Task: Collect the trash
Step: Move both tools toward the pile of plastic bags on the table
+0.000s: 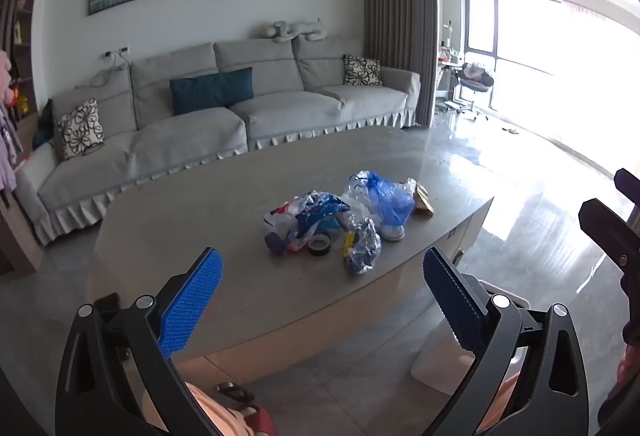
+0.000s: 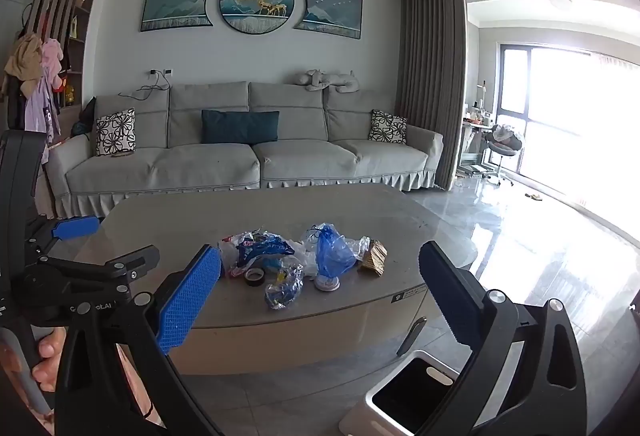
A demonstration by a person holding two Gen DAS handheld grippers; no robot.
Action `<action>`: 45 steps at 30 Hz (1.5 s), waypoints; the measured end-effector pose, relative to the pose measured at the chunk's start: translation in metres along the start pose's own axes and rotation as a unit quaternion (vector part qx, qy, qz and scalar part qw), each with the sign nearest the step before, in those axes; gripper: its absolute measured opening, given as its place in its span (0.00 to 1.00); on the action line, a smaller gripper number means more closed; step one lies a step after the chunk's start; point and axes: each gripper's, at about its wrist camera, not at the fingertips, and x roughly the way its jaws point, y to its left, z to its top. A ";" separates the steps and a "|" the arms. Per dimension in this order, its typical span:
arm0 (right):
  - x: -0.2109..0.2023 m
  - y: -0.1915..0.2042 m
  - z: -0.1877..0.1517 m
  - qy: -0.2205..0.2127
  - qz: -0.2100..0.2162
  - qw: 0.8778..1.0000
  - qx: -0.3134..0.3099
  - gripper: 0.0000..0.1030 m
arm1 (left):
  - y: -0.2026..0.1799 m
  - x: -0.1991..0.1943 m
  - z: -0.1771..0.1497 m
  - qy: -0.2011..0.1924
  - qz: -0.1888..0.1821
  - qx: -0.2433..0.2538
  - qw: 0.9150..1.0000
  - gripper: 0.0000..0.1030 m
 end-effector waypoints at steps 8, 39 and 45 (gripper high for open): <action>0.003 0.001 0.000 0.002 0.000 1.000 0.000 0.96 | -0.001 0.000 0.001 -0.004 0.000 0.000 1.000 0.97; 0.036 0.023 0.004 0.029 -0.008 0.999 -0.022 0.96 | 0.019 0.055 0.007 0.007 0.047 0.005 0.999 0.97; 0.060 0.022 0.007 0.036 -0.011 0.999 -0.025 0.96 | 0.036 0.072 0.003 0.014 0.018 -0.006 1.000 0.97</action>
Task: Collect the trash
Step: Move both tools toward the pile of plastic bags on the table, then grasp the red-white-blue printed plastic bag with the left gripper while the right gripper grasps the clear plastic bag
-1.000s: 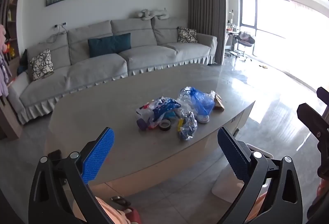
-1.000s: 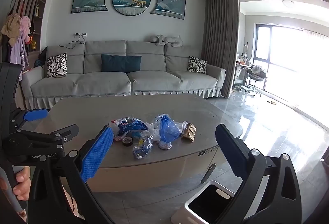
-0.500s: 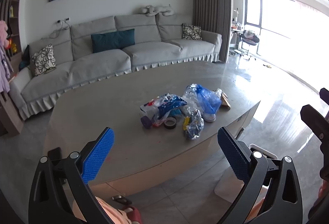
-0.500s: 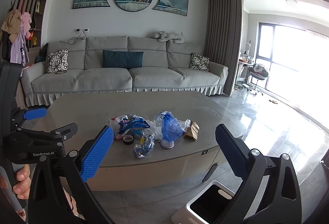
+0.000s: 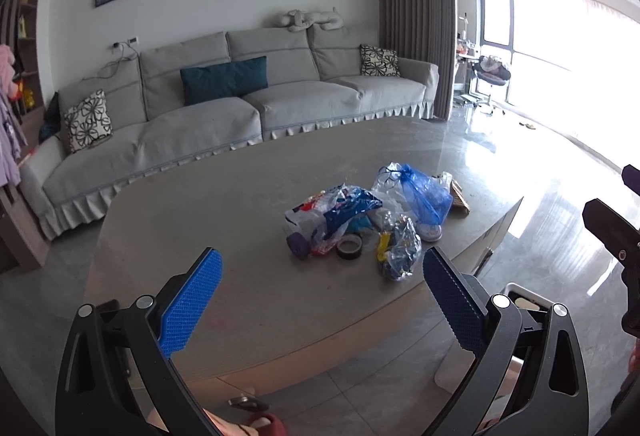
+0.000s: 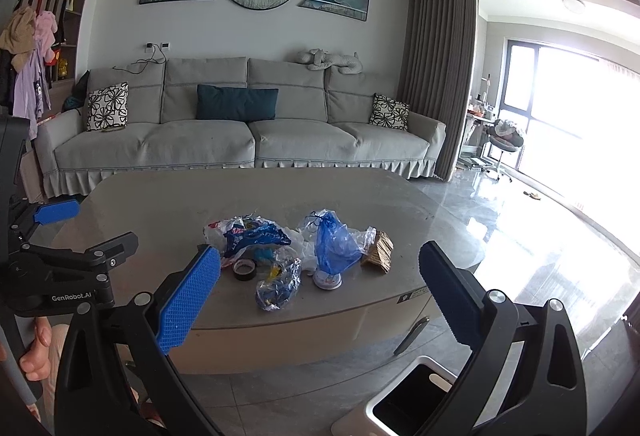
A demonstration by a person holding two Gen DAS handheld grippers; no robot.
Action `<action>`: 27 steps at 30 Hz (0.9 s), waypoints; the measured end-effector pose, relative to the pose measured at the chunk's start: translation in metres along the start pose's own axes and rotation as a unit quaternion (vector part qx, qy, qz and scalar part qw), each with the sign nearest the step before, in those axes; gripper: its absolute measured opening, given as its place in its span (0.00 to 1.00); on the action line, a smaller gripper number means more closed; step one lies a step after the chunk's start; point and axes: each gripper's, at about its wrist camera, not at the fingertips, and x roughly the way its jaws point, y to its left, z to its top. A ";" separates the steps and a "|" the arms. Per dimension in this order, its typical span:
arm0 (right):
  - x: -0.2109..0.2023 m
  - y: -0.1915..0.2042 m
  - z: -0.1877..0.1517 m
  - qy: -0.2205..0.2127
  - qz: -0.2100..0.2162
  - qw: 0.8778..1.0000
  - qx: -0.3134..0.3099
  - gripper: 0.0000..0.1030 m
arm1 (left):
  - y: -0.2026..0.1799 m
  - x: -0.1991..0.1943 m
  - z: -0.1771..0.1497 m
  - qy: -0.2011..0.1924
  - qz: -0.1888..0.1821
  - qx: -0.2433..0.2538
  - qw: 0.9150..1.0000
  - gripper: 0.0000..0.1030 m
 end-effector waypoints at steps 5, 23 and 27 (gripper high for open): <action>0.025 0.000 0.001 0.009 0.002 1.000 0.003 0.96 | 0.007 0.020 0.002 -0.003 0.017 -0.002 1.000 0.97; 0.145 -0.004 -0.012 0.018 -0.024 0.999 0.011 0.96 | 0.005 0.169 0.034 0.014 0.035 0.022 0.999 0.97; 0.170 -0.013 -0.014 0.021 -0.019 0.999 0.033 0.96 | -0.004 0.205 0.038 0.023 0.043 0.038 0.998 0.97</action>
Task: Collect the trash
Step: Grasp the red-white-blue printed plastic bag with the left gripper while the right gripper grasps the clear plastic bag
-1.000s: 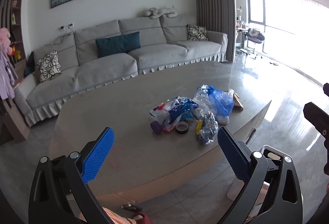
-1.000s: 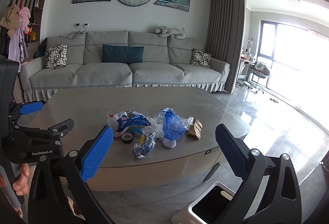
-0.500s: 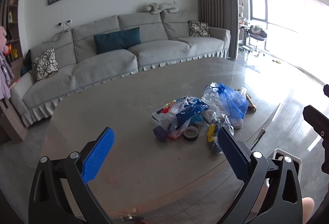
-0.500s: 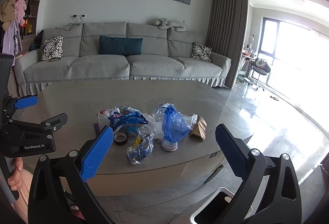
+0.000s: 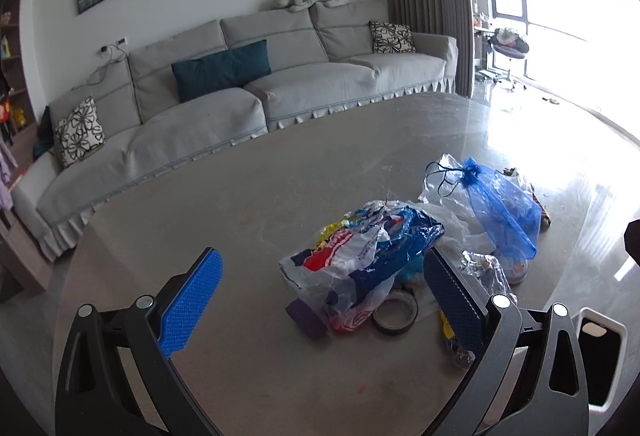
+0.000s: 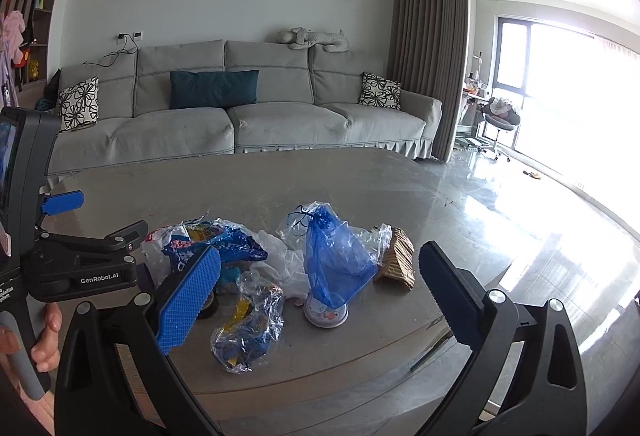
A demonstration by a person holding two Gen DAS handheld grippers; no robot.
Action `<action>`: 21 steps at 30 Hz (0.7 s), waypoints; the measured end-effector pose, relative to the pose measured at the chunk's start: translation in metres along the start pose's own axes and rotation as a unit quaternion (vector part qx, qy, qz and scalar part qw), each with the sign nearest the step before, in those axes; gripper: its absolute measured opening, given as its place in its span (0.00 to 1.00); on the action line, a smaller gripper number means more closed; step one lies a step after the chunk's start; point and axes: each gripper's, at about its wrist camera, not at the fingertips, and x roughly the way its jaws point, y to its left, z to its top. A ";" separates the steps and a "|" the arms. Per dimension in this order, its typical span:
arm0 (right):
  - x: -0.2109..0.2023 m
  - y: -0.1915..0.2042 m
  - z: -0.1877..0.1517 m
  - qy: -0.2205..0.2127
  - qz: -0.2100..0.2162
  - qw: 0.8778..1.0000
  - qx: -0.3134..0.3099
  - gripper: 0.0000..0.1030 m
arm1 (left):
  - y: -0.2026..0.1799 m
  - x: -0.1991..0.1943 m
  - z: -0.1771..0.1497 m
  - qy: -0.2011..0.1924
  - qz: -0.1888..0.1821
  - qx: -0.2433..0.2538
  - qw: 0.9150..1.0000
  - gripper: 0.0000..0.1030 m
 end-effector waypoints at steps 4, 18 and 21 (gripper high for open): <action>0.018 0.000 0.002 -0.001 -0.002 1.000 -0.005 0.96 | -0.010 0.020 0.007 0.003 -0.007 0.014 1.000 0.97; 0.064 0.009 -0.006 0.018 0.007 1.000 -0.024 0.96 | -0.013 0.099 0.004 0.054 0.026 0.023 0.998 0.97; 0.072 0.013 -0.009 0.024 0.008 0.999 -0.026 0.96 | -0.013 0.109 0.002 0.066 0.028 0.023 0.997 0.97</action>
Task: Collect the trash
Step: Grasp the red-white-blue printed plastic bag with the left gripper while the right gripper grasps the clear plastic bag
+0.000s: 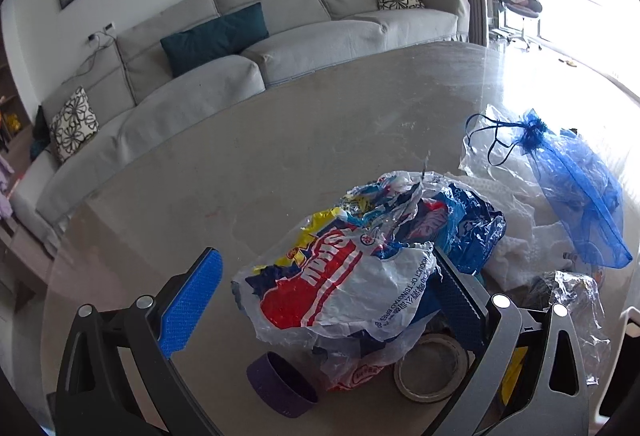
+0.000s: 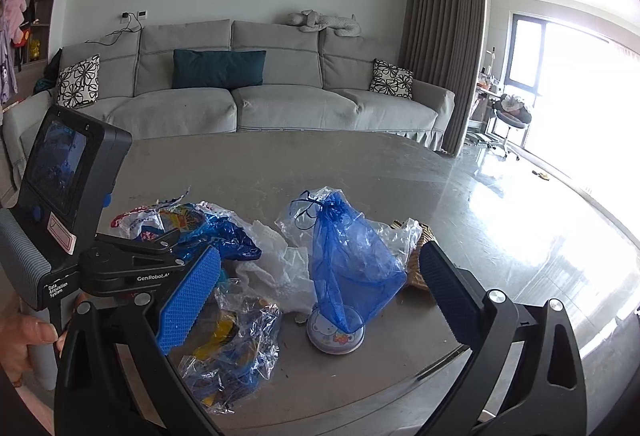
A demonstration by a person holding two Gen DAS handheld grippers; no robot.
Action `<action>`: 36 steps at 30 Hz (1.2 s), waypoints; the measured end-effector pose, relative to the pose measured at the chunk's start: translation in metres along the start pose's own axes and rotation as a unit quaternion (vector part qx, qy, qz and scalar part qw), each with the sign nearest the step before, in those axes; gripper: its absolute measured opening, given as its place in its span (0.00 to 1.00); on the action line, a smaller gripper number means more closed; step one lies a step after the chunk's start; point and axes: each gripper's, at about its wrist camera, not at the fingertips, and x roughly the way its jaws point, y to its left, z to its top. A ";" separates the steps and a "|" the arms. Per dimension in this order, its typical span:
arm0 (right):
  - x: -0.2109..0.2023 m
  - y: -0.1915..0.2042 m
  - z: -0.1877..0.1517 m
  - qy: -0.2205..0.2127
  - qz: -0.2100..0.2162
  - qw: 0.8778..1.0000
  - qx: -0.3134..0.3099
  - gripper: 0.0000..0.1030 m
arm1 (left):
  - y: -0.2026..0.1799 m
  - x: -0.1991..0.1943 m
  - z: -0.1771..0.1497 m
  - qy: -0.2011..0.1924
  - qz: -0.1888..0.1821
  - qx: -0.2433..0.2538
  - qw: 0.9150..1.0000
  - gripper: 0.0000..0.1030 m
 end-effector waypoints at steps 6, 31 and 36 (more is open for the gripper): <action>0.010 0.005 -0.005 0.012 0.005 1.000 -0.007 0.96 | 0.000 0.011 0.000 0.012 -0.020 -0.006 1.000 0.95; 0.005 -0.002 -0.013 0.021 0.004 1.000 0.001 0.96 | 0.015 -0.023 0.016 -0.040 -0.001 -0.042 0.998 0.15; 0.006 0.004 -0.017 0.028 0.016 0.999 -0.001 0.96 | 0.022 -0.061 0.017 -0.085 0.008 -0.050 0.995 0.15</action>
